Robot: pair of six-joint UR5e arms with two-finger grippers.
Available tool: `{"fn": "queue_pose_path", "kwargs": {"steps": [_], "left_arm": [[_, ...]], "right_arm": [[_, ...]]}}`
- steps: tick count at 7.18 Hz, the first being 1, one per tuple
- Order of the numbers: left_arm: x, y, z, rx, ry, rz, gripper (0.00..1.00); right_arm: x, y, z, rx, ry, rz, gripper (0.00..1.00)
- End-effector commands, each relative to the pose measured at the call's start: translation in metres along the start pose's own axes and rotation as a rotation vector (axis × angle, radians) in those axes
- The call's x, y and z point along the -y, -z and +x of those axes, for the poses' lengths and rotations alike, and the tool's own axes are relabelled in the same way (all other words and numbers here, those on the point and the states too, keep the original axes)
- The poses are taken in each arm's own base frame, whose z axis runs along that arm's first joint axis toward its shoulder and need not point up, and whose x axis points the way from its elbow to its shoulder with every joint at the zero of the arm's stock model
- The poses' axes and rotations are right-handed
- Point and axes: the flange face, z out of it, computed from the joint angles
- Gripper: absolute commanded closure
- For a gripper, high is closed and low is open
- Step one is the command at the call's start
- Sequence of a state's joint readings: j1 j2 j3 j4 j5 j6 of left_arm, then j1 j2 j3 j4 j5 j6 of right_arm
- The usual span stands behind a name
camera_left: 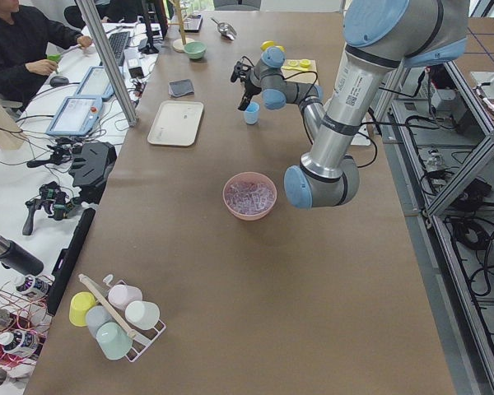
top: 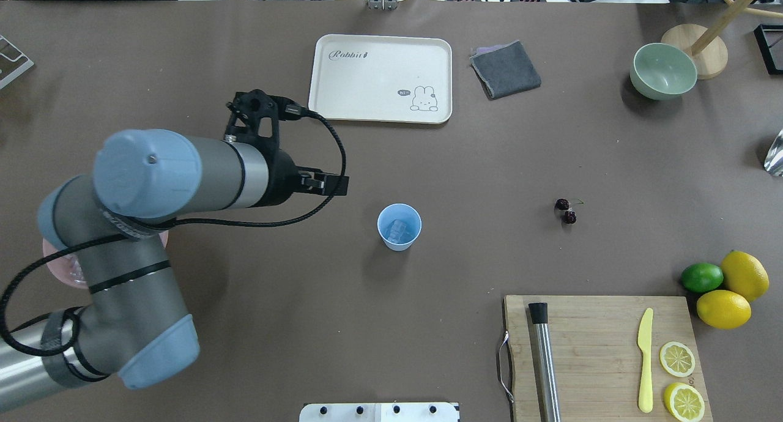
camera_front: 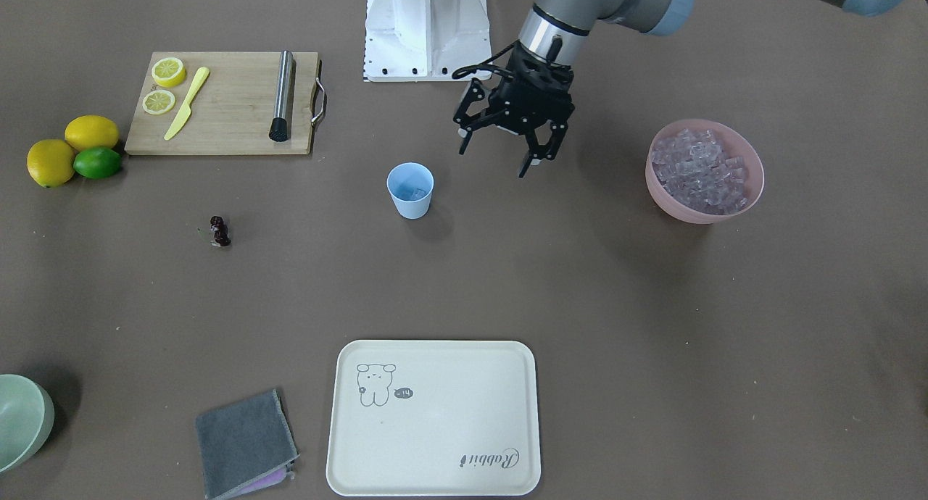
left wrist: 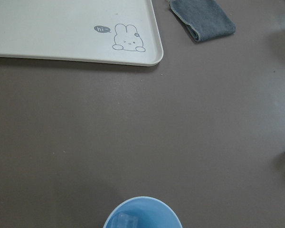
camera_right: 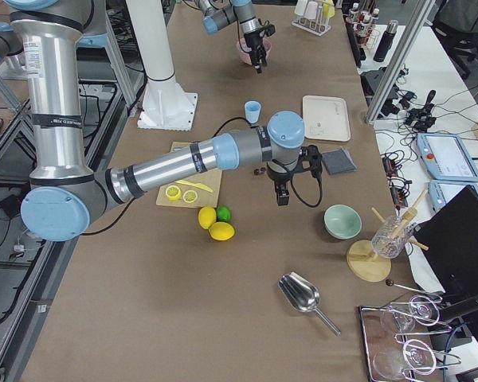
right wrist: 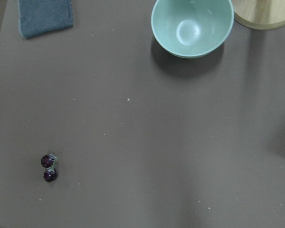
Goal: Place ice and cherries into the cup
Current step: 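Raise the left gripper back toward the ice bowl while the right arm starts moving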
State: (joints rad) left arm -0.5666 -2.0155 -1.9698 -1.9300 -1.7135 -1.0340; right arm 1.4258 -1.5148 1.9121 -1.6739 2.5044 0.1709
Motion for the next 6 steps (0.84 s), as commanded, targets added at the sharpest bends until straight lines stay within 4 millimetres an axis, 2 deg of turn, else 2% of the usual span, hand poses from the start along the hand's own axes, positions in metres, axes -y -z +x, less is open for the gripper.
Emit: {"fn": "queue_pose_path", "kwargs": {"steps": [1, 2, 3, 4, 5, 6], "left_arm": [[0.010, 0.040, -0.064, 0.022, -0.018, -0.024, 0.02], [0.011, 0.053, -0.088, 0.039, -0.035, -0.028, 0.02], [0.012, 0.063, -0.106, 0.044, -0.053, -0.043, 0.02], [0.020, 0.070, -0.114, 0.040, -0.048, -0.045, 0.02], [0.020, 0.070, -0.116, 0.041, -0.047, -0.048, 0.02], [0.019, 0.070, -0.117, 0.043, -0.046, -0.050, 0.02]], "right_arm": [[0.023, -0.026, -0.055, -0.048, 0.017, 0.005, 0.00], [0.025, -0.055, -0.086, -0.096, 0.039, 0.043, 0.00], [0.021, -0.094, -0.127, -0.106, 0.073, 0.095, 0.00], [0.009, -0.132, -0.158, -0.103, 0.098, 0.103, 0.00], [-0.001, -0.156, -0.174, -0.096, 0.084, 0.070, 0.00], [-0.009, -0.188, -0.180, -0.111, 0.061, 0.031, 0.00]]}}
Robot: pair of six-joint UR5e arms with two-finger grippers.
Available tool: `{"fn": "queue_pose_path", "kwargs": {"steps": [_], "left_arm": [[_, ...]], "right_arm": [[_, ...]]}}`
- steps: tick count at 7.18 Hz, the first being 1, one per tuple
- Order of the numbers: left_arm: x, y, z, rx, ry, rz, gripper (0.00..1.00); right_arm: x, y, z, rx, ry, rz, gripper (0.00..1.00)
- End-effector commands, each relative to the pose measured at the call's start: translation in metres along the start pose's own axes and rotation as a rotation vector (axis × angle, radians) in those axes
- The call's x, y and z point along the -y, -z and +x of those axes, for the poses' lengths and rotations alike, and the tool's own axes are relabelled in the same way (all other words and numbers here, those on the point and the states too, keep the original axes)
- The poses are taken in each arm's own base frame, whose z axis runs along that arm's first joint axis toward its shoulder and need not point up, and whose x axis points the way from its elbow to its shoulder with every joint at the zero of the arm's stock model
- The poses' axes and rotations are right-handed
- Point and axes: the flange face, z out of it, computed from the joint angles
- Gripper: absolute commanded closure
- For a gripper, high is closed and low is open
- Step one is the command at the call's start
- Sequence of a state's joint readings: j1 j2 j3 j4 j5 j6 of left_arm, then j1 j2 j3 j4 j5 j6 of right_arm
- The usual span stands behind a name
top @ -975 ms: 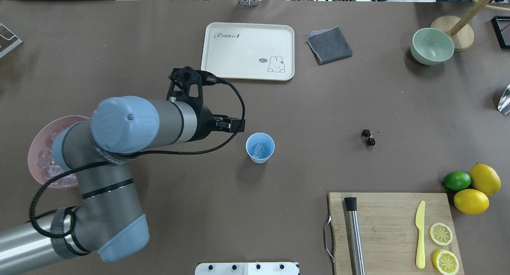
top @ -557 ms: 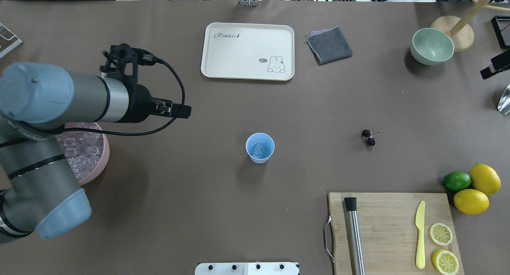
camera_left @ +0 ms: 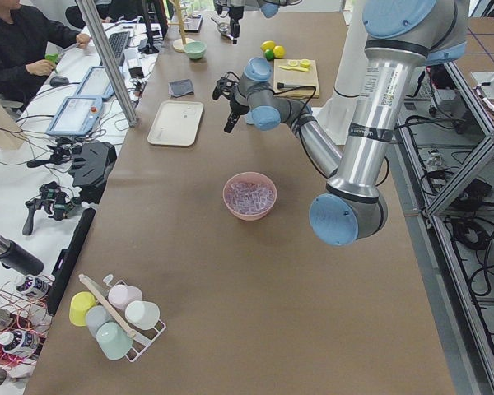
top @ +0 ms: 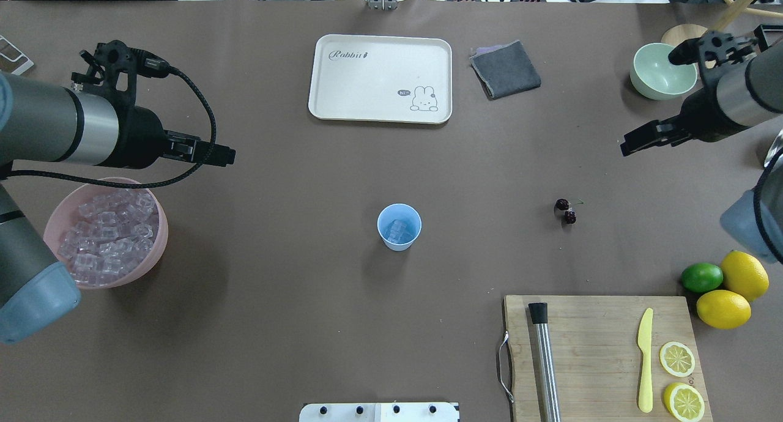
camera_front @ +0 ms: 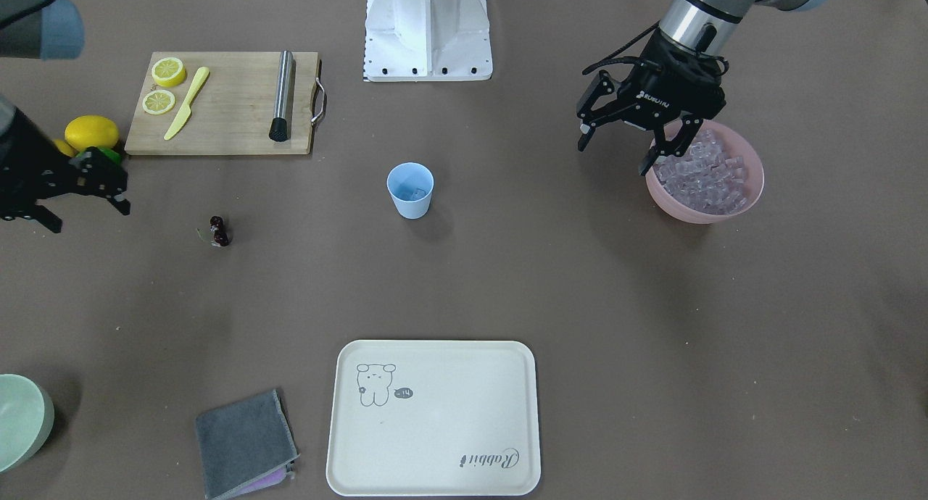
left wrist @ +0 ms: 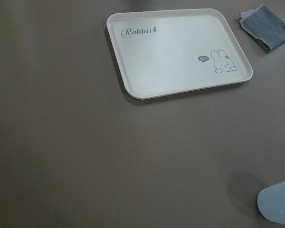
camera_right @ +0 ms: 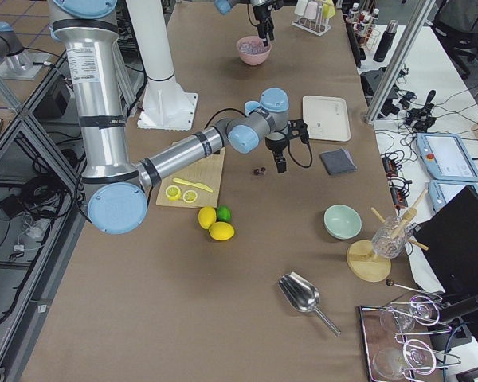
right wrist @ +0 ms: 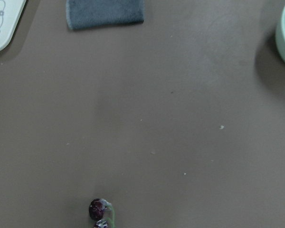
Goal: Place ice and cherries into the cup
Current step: 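Lower the right gripper onto the dark cherries and grasp their stems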
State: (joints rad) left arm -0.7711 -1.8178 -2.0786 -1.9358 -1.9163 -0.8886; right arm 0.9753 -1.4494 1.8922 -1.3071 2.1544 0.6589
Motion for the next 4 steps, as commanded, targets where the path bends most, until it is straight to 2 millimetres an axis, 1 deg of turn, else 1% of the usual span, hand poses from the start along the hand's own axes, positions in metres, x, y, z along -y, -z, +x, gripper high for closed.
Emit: {"fn": "queue_pose_path", "kwargs": {"steps": [1, 2, 3, 4], "left_arm": [[0.001, 0.002, -0.004, 0.001, 0.001, -0.001, 0.02], [0.001, 0.002, -0.004, 0.001, 0.001, -0.001, 0.02], [0.001, 0.003, -0.004, 0.002, 0.002, 0.000, 0.02], [0.002, 0.003, -0.003, 0.000, 0.001, 0.002, 0.02]], "right_arm": [[-0.020, -0.063, -0.020, -0.002, 0.005, -0.051, 0.00], [-0.024, -0.084, -0.012, 0.004, 0.016, -0.056, 0.00], [-0.027, -0.095, -0.010, 0.015, 0.025, -0.066, 0.00], [-0.030, -0.098, -0.011, 0.015, 0.026, -0.072, 0.01]]}}
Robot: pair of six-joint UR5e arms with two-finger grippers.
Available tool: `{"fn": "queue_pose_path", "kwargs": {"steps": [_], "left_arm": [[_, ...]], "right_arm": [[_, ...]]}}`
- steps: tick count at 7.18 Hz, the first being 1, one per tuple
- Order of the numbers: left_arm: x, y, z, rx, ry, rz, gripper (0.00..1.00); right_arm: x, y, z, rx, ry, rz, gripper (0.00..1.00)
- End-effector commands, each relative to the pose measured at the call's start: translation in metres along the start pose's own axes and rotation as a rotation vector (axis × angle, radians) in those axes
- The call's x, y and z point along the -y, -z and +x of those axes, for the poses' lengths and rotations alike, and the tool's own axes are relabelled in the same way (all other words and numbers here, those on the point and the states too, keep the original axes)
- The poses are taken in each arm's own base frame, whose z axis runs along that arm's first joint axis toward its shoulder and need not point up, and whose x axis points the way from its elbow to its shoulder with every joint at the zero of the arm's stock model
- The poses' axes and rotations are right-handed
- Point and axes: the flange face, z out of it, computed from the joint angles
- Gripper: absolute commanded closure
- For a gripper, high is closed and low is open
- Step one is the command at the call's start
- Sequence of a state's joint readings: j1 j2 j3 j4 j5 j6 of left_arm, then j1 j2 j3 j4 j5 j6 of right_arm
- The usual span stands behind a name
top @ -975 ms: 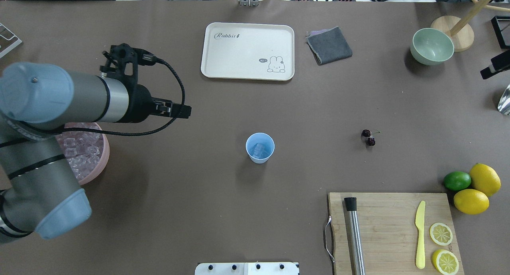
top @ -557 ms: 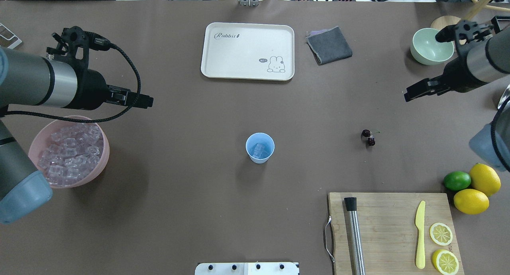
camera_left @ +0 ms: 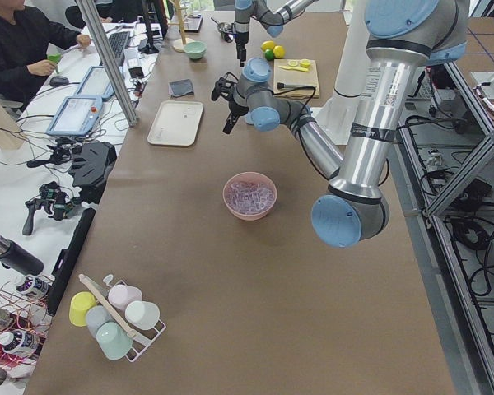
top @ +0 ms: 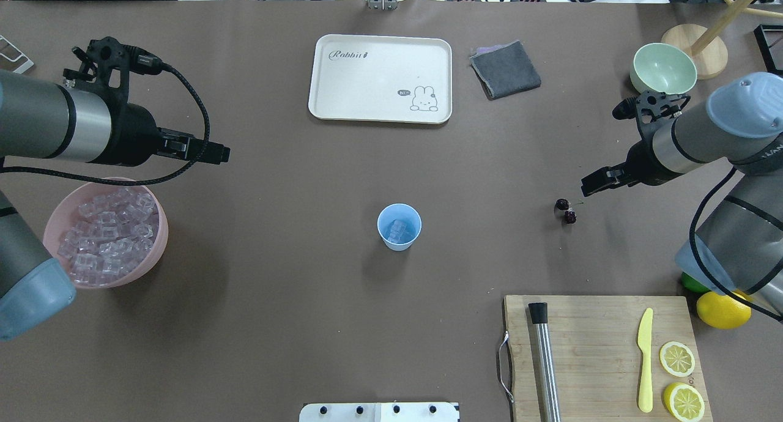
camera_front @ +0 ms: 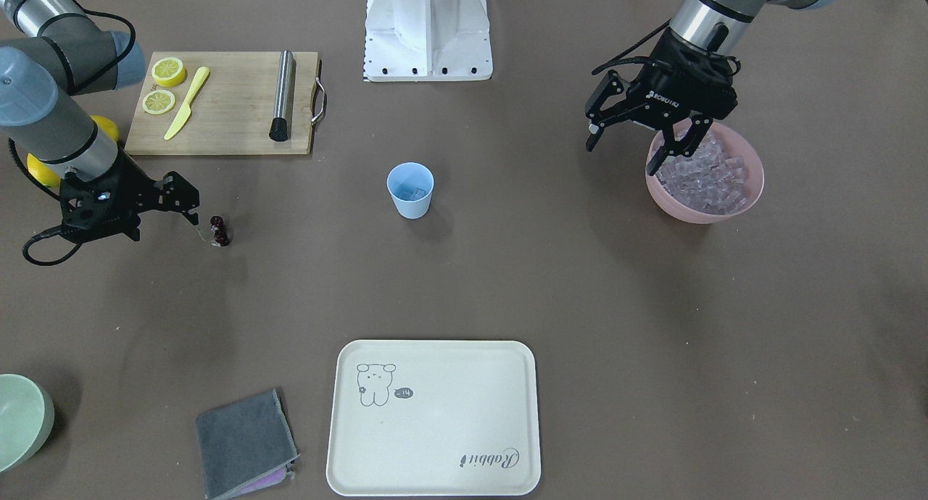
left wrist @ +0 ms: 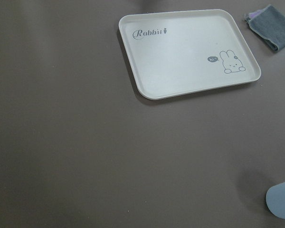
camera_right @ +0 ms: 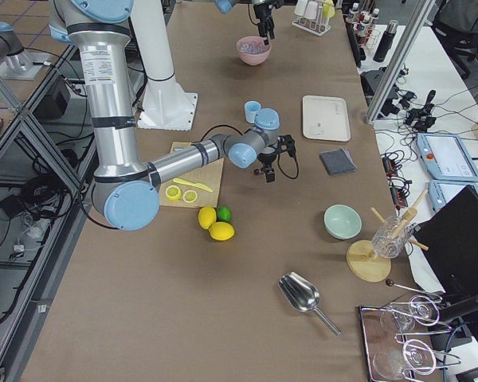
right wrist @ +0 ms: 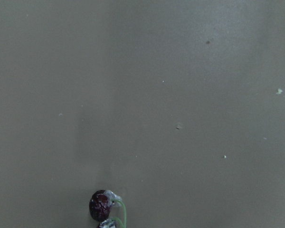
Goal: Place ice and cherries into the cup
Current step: 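Lower the right gripper onto the dark cherries and grasp their stems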
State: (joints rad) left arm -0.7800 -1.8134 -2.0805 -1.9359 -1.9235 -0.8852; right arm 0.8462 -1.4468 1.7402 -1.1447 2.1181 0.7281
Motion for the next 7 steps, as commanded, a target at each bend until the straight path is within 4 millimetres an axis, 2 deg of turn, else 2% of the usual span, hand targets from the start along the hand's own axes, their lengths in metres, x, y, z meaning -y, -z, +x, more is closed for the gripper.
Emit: {"fn": "queue_pose_path", "kwargs": {"steps": [1, 3, 4, 5, 7], "left_arm": [[0.001, 0.001, 0.001, -0.003, -0.001, 0.003, 0.02], [0.002, 0.000, 0.002, -0.001, -0.001, 0.002, 0.02], [0.002, 0.000, 0.002, -0.001, -0.001, 0.002, 0.02], [0.002, 0.000, 0.001, 0.000, 0.000, 0.004, 0.02], [0.001, 0.000, 0.001, 0.000, 0.000, 0.001, 0.02]], "right_arm": [[-0.005, -0.013, -0.001, 0.006, 0.006, -0.018, 0.02], [-0.009, -0.017, -0.008, 0.011, 0.002, -0.028, 0.02], [-0.016, -0.022, -0.020, 0.021, -0.052, -0.040, 0.06], [-0.014, -0.024, -0.029, 0.026, -0.060, -0.039, 0.13], [-0.013, -0.026, -0.029, 0.023, -0.060, -0.039, 0.21]]}}
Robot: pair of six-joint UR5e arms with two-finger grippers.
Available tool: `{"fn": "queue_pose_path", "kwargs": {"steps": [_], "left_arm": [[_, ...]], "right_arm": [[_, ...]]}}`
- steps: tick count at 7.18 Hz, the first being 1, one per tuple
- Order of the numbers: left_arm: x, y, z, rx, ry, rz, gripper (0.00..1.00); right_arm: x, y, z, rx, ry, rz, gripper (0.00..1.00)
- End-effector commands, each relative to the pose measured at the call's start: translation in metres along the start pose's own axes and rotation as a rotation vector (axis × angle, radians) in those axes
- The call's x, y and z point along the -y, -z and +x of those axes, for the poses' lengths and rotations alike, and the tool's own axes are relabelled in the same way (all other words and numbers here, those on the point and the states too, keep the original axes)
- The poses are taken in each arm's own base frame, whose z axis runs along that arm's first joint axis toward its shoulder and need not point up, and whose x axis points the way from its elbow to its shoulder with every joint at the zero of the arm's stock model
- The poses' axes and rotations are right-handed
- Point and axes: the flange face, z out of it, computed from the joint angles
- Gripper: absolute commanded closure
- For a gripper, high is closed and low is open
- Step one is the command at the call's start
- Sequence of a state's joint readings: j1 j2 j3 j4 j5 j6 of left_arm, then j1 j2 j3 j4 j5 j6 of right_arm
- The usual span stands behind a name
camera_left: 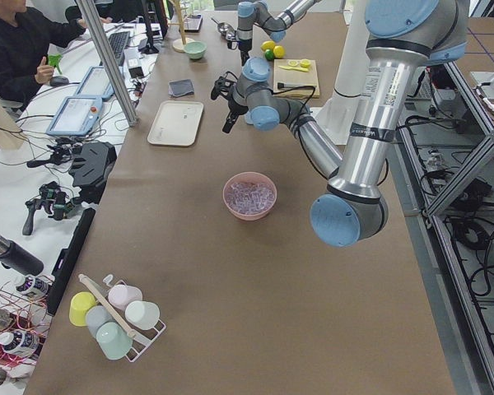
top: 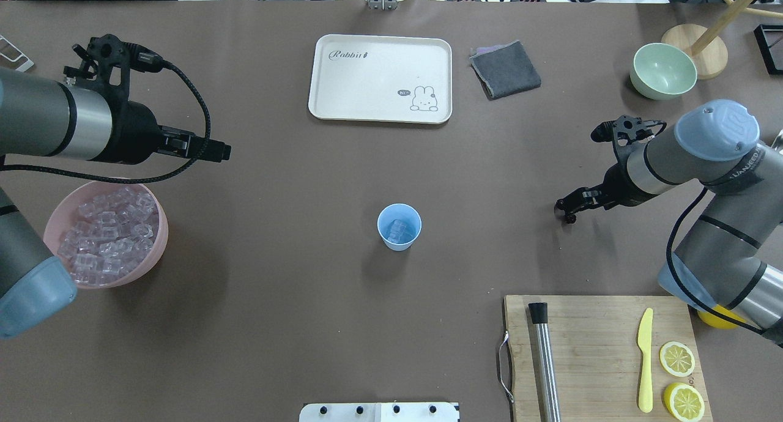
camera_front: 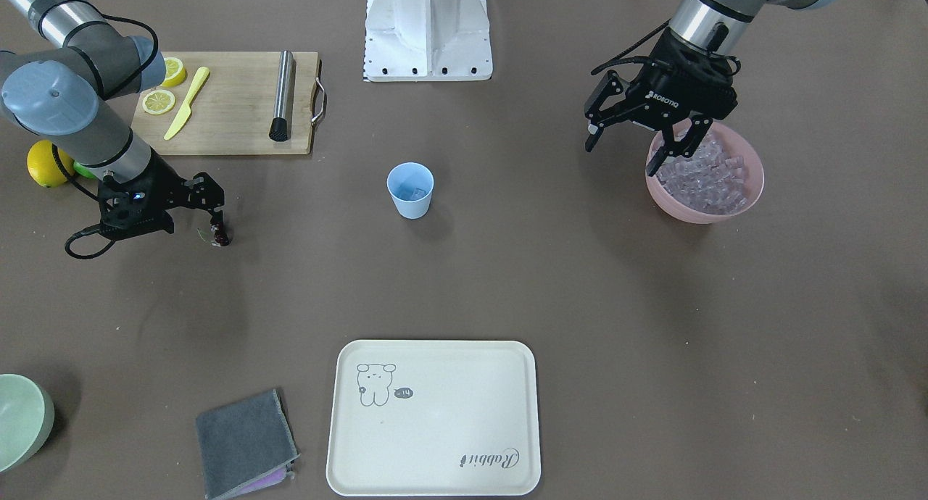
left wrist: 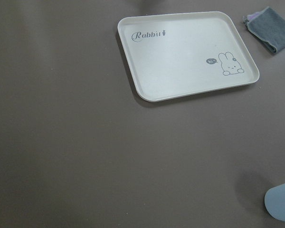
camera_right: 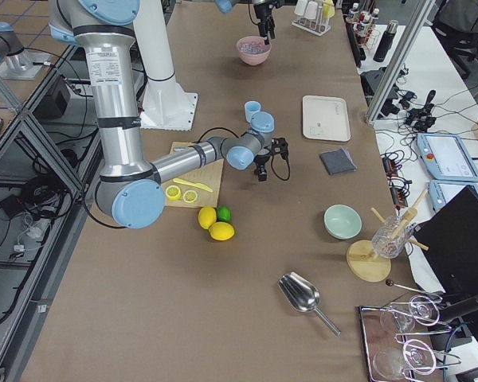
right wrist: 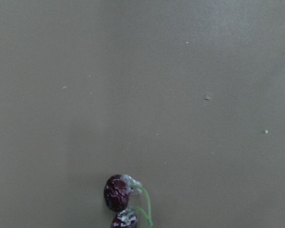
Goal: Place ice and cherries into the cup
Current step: 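Lower the right gripper onto the dark cherries and grasp their stems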
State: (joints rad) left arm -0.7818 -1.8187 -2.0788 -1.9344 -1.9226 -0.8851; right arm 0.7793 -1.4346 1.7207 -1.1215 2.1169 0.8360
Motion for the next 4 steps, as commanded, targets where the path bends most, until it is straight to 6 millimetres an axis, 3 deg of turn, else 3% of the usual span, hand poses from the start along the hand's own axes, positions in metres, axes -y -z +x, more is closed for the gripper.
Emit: {"fn": "queue_pose_path", "kwargs": {"steps": [1, 3, 4], "left_arm": [[-0.0005, 0.0002, 0.0003, 0.000, -0.001, 0.000, 0.02], [0.0013, 0.0012, 0.0017, -0.003, -0.002, 0.004, 0.02], [0.0023, 0.0016, 0.0029, -0.004, -0.003, 0.007, 0.02]], "right_arm": [[0.0008, -0.0009, -0.0043, 0.002, -0.001, 0.000, 0.21], [0.0020, -0.0009, -0.0038, -0.001, -0.003, 0.003, 0.23], [0.0015, -0.0020, -0.0038, -0.002, -0.012, 0.001, 0.29]]}}
